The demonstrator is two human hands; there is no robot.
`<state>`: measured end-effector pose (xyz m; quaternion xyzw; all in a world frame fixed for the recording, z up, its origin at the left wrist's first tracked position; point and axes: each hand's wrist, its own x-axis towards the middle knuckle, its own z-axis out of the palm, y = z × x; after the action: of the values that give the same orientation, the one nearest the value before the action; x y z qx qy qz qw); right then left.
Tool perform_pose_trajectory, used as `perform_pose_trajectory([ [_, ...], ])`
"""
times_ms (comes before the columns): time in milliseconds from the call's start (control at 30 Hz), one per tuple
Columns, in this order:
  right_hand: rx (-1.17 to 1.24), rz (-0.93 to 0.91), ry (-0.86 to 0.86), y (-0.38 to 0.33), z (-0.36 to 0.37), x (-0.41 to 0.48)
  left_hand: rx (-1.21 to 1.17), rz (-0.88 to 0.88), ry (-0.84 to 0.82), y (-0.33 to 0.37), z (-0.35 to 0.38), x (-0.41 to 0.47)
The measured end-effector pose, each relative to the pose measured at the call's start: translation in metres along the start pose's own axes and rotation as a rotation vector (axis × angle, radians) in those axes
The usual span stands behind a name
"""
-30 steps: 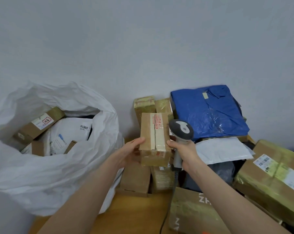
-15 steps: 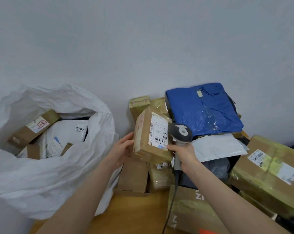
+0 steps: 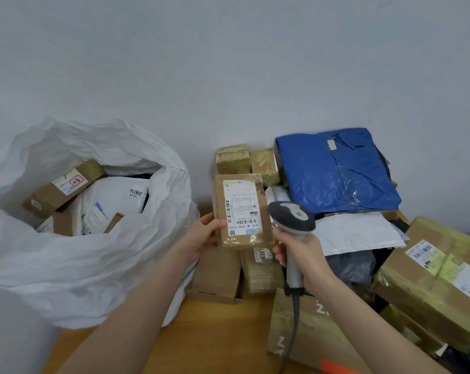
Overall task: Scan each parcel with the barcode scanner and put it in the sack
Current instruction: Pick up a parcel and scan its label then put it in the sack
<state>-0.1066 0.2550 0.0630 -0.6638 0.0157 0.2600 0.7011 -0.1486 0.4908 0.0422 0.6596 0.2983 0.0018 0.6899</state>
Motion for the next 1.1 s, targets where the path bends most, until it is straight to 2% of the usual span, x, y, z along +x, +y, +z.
perform_pose_trajectory([
  [100, -0.058, 0.033, -0.082, 0.008, 0.003, -0.034, -0.047, 0.052, 0.062, -0.007, -0.001, 0.006],
  [300, -0.143, 0.048, -0.101, 0.011, 0.01, -0.064, -0.077, 0.11, 0.086, -0.018, -0.01, 0.014],
  [1100, -0.134, 0.035, -0.139, 0.0, 0.0, -0.072, -0.078, 0.124, 0.146, -0.02, -0.01, 0.018],
])
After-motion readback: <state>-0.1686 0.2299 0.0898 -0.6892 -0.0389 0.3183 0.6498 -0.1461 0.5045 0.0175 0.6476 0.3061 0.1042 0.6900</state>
